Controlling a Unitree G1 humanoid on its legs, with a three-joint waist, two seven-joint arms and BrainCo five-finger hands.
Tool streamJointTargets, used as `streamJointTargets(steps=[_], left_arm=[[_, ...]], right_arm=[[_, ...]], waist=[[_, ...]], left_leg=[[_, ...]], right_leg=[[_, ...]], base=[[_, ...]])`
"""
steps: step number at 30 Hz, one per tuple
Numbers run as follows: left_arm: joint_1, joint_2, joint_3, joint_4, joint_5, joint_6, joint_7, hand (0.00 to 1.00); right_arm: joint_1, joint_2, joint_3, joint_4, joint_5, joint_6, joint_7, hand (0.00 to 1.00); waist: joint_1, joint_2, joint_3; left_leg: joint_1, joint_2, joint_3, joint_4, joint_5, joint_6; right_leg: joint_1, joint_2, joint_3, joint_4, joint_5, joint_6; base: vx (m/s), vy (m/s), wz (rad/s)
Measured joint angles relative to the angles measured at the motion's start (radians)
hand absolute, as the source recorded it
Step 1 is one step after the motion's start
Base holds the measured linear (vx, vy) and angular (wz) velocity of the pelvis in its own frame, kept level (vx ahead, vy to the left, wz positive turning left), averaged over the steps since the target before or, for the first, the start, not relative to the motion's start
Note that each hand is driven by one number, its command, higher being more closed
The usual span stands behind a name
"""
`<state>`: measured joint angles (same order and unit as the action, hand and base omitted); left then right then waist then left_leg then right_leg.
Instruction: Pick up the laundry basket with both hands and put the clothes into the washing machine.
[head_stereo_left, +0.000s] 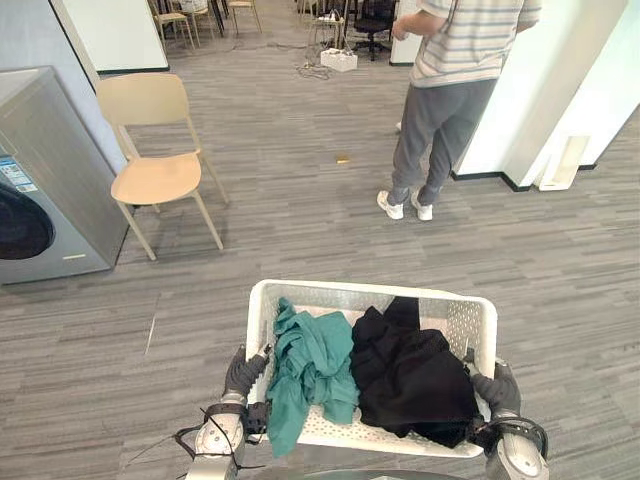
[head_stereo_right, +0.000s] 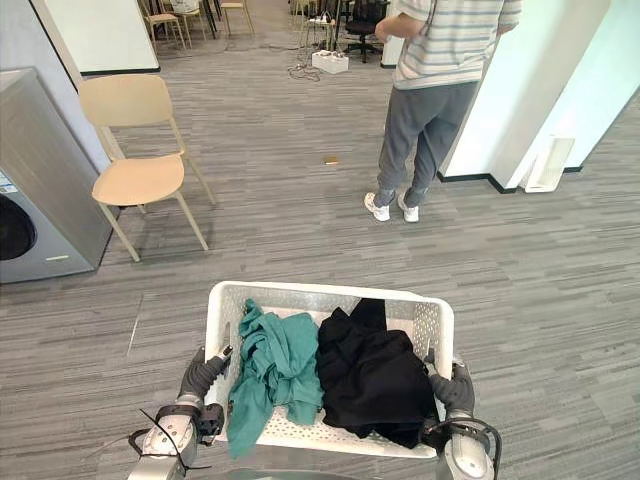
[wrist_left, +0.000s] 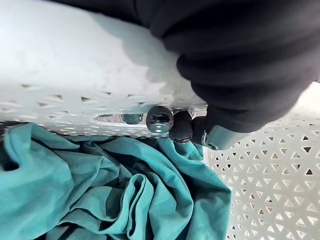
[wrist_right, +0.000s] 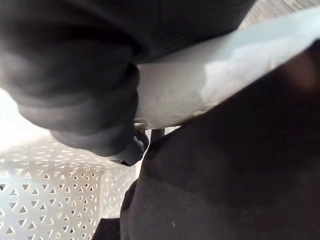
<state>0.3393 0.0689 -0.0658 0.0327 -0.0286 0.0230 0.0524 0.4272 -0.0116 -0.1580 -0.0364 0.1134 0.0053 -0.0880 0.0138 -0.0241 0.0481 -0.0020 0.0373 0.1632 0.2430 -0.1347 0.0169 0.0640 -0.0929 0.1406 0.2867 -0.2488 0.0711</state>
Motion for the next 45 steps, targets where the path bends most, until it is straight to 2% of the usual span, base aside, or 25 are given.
streamJointTargets(steps=[1, 7, 11, 13, 19, 22, 25, 27, 28, 29, 30, 31, 32, 33, 34, 35, 36, 37, 38, 39, 40, 42, 43, 44, 45], left_arm=[[0.004, -0.006, -0.012, 0.046, 0.000, 0.010, -0.006, 1.00], [0.002, -0.006, -0.016, 0.054, 0.000, 0.009, -0.006, 1.00], [-0.042, 0.012, -0.056, 0.190, -0.003, 0.000, -0.006, 1.00], [-0.112, 0.039, -0.086, 0.342, -0.019, -0.005, -0.005, 1.00], [-0.214, 0.073, -0.128, 0.457, -0.077, -0.019, -0.005, 1.00], [-0.215, 0.083, -0.127, 0.457, -0.081, -0.030, -0.004, 1.00], [-0.242, 0.091, -0.119, 0.444, -0.098, -0.033, -0.001, 1.00], [-0.268, 0.084, -0.117, 0.435, -0.114, -0.033, 0.014, 1.00], [-0.277, 0.064, -0.117, 0.424, -0.117, -0.033, 0.019, 1.00], [-0.278, 0.045, -0.117, 0.408, -0.118, -0.033, 0.025, 1.00], [-0.282, 0.033, -0.118, 0.405, -0.118, -0.033, 0.027, 1.00], [-0.277, 0.021, -0.117, 0.396, -0.118, -0.033, 0.040, 1.00], [-0.270, 0.033, -0.104, 0.379, -0.119, -0.033, 0.045, 1.00], [-0.267, 0.044, -0.095, 0.352, -0.119, -0.031, 0.044, 1.00], [-0.240, 0.047, -0.079, 0.301, -0.118, -0.033, 0.044, 1.00], [-0.232, 0.055, -0.044, 0.291, -0.118, -0.036, 0.048, 1.00], [-0.229, 0.059, -0.041, 0.289, -0.118, -0.035, 0.048, 1.00], [-0.224, 0.059, -0.041, 0.272, -0.118, -0.035, 0.041, 1.00], [-0.218, 0.059, -0.040, 0.260, -0.118, -0.036, 0.038, 1.00], [-0.209, 0.059, -0.039, 0.246, -0.118, -0.040, 0.035, 1.00], [-0.205, 0.056, -0.039, 0.246, -0.118, -0.040, 0.034, 1.00], [-0.195, 0.053, -0.045, 0.247, -0.117, -0.036, 0.032, 1.00], [-0.177, 0.051, -0.046, 0.247, -0.116, -0.032, 0.028, 1.00], [-0.157, 0.043, -0.045, 0.241, -0.115, -0.030, 0.016, 1.00], [-0.155, 0.036, -0.043, 0.237, -0.111, -0.027, 0.014, 1.00]], right_arm=[[0.022, 0.003, -0.014, 0.061, 0.000, -0.003, 0.004, 1.00], [0.017, 0.003, -0.028, 0.083, 0.000, -0.013, 0.006, 1.00], [0.007, -0.007, -0.044, 0.214, 0.007, -0.032, 0.017, 1.00], [-0.044, -0.023, -0.061, 0.358, 0.035, -0.028, 0.026, 1.00], [-0.128, -0.037, -0.077, 0.482, 0.074, -0.036, 0.045, 1.00], [-0.166, -0.037, -0.077, 0.509, 0.075, -0.036, 0.044, 1.00], [-0.246, -0.050, -0.076, 0.557, 0.075, -0.032, 0.040, 1.00], [-0.299, -0.076, -0.077, 0.563, 0.075, -0.033, 0.031, 1.00], [-0.323, -0.099, -0.081, 0.563, 0.075, -0.034, 0.029, 1.00], [-0.330, -0.122, -0.083, 0.560, 0.077, -0.036, 0.029, 1.00], [-0.332, -0.131, -0.084, 0.555, 0.077, -0.040, 0.029, 1.00], [-0.328, -0.132, -0.082, 0.521, 0.077, -0.038, 0.028, 1.00], [-0.307, -0.113, -0.068, 0.492, 0.077, -0.039, 0.027, 1.00], [-0.302, -0.105, -0.061, 0.469, 0.077, -0.039, 0.025, 1.00], [-0.281, -0.098, -0.057, 0.399, 0.076, -0.041, 0.028, 1.00], [-0.289, -0.065, -0.050, 0.376, 0.067, -0.033, 0.028, 1.00], [-0.283, -0.063, -0.043, 0.360, 0.064, -0.028, 0.029, 1.00], [-0.269, -0.060, -0.041, 0.338, 0.064, -0.028, 0.027, 1.00], [-0.268, -0.054, -0.041, 0.331, 0.065, -0.028, 0.026, 1.00], [-0.270, -0.058, -0.043, 0.324, 0.065, -0.028, 0.027, 1.00], [-0.269, -0.056, -0.043, 0.324, 0.064, -0.026, 0.027, 1.00], [-0.249, -0.056, -0.043, 0.324, 0.065, -0.026, 0.026, 1.00], [-0.230, -0.055, -0.042, 0.321, 0.065, -0.026, 0.027, 1.00], [-0.210, -0.056, -0.043, 0.314, 0.064, -0.023, 0.028, 1.00], [-0.197, -0.056, -0.042, 0.297, 0.064, -0.019, 0.027, 1.00]], waist=[[0.001, 0.023, -0.006], [-0.002, 0.022, -0.007], [-0.006, 0.009, -0.032], [-0.027, 0.009, -0.048], [-0.052, -0.004, -0.046], [-0.051, -0.006, -0.042], [-0.035, -0.010, -0.023], [-0.028, 0.003, 0.008], [-0.025, 0.021, 0.023], [-0.028, 0.040, 0.044], [-0.031, 0.053, 0.057], [-0.024, 0.054, 0.070], [-0.023, 0.022, 0.076], [-0.033, 0.012, 0.087], [-0.029, 0.040, 0.095], [-0.004, 0.013, 0.116], [-0.004, 0.016, 0.115], [-0.014, 0.035, 0.111], [-0.023, 0.038, 0.110], [-0.028, 0.038, 0.111], [-0.024, 0.038, 0.109], [-0.048, 0.051, 0.106], [-0.061, 0.066, 0.093], [-0.069, 0.090, 0.079], [-0.072, 0.092, 0.078]], left_leg=[[0.048, -0.022, 0.027, -0.169, 0.057, -0.021], [0.048, -0.021, 0.033, -0.176, 0.057, -0.021], [0.048, -0.022, 0.034, -0.219, 0.075, -0.026], [0.049, -0.021, 0.030, -0.263, 0.109, -0.030], [0.049, -0.012, 0.009, -0.308, 0.134, -0.037], [0.046, -0.010, 0.003, -0.314, 0.136, -0.038], [-0.044, -0.020, -0.030, -0.255, 0.133, -0.035], [-0.108, -0.037, -0.089, -0.189, 0.114, -0.012], [-0.142, -0.056, -0.141, -0.143, 0.097, 0.005], [-0.165, -0.083, -0.205, -0.096, 0.066, 0.022], [-0.167, -0.095, -0.241, -0.070, 0.054, 0.028], [-0.145, -0.129, -0.289, -0.079, 0.049, 0.030], [-0.092, -0.184, -0.311, -0.101, 0.042, 0.036], [-0.111, -0.201, -0.289, 0.027, 0.012, 0.050], [-0.089, -0.167, -0.292, 0.136, -0.146, 0.088], [-0.056, -0.195, -0.274, 0.158, -0.170, 0.107], [-0.055, -0.194, -0.276, 0.164, -0.176, 0.122], [-0.050, -0.184, -0.305, 0.153, -0.177, 0.128], [-0.039, -0.180, -0.315, 0.142, -0.177, 0.128], [-0.018, -0.174, -0.330, 0.107, -0.176, 0.128], [0.006, -0.165, -0.338, 0.078, -0.181, 0.126], [0.056, -0.141, -0.390, 0.067, -0.217, 0.107], [0.084, -0.114, -0.415, 0.070, -0.240, 0.092], [0.085, -0.086, -0.425, 0.143, -0.261, 0.066], [0.047, -0.083, -0.416, 0.270, -0.249, 0.040]], right_leg=[[-0.015, -0.014, 0.011, -0.108, 0.090, 0.030], [-0.018, -0.012, 0.025, -0.115, 0.090, 0.030], [-0.035, -0.010, 0.023, -0.137, 0.092, 0.027], [-0.048, 0.000, 0.014, -0.154, 0.100, 0.024], [-0.037, 0.013, -0.007, -0.187, 0.118, 0.023], [-0.040, 0.016, -0.015, -0.187, 0.123, 0.021], [-0.092, 0.003, -0.034, -0.187, 0.151, 0.036], [-0.102, -0.015, -0.083, -0.183, 0.159, 0.050], [-0.102, -0.029, -0.133, -0.157, 0.154, 0.058], [-0.107, -0.049, -0.185, -0.063, 0.122, 0.093], [-0.121, -0.061, -0.204, 0.023, 0.104, 0.091], [-0.203, -0.084, -0.202, 0.258, 0.090, -0.006], [-0.297, -0.129, -0.157, 0.453, 0.137, -0.125], [-0.326, -0.146, -0.147, 0.551, 0.150, -0.130], [-0.381, -0.098, -0.126, 0.695, 0.107, -0.087], [-0.421, -0.074, -0.101, 0.719, 0.030, -0.072], [-0.439, -0.054, -0.113, 0.687, 0.005, -0.063], [-0.460, -0.003, -0.167, 0.555, -0.014, -0.038], [-0.468, 0.008, -0.197, 0.472, -0.012, -0.037], [-0.481, 0.031, -0.235, 0.289, 0.015, -0.038], [-0.487, 0.057, -0.241, 0.121, 0.083, -0.040], [-0.462, 0.103, -0.209, 0.030, 0.198, -0.056], [-0.433, 0.127, -0.216, 0.027, 0.238, -0.086], [-0.404, 0.149, -0.255, 0.052, 0.222, -0.125], [-0.389, 0.158, -0.273, 0.085, 0.190, -0.153]], base=[[0.00, 0.000, 0.00], [0.00, 0.000, -0.03], [0.01, -0.009, -0.01], [0.09, -0.059, 0.02], [0.05, -0.049, 0.10], [0.03, -0.020, 0.05], [-0.03, 0.019, 0.20], [-0.10, 0.032, 0.84], [-0.10, 0.059, 1.35], [-0.09, 0.051, 1.56], [-0.11, 0.079, 1.61], [-0.06, 0.138, 1.51], [0.05, 0.164, 1.47], [0.30, 0.104, 1.31], [0.38, 0.024, 0.72], [0.34, -0.032, 0.44], [0.20, -0.023, 0.35], [0.15, -0.015, 0.57], [0.30, -0.009, 0.67], [0.41, -0.024, 0.41], [0.45, -0.033, 0.33], [0.50, -0.079, 0.55], [0.73, -0.138, 0.72], [0.66, -0.129, 0.50], [0.68, -0.135, 0.33]])
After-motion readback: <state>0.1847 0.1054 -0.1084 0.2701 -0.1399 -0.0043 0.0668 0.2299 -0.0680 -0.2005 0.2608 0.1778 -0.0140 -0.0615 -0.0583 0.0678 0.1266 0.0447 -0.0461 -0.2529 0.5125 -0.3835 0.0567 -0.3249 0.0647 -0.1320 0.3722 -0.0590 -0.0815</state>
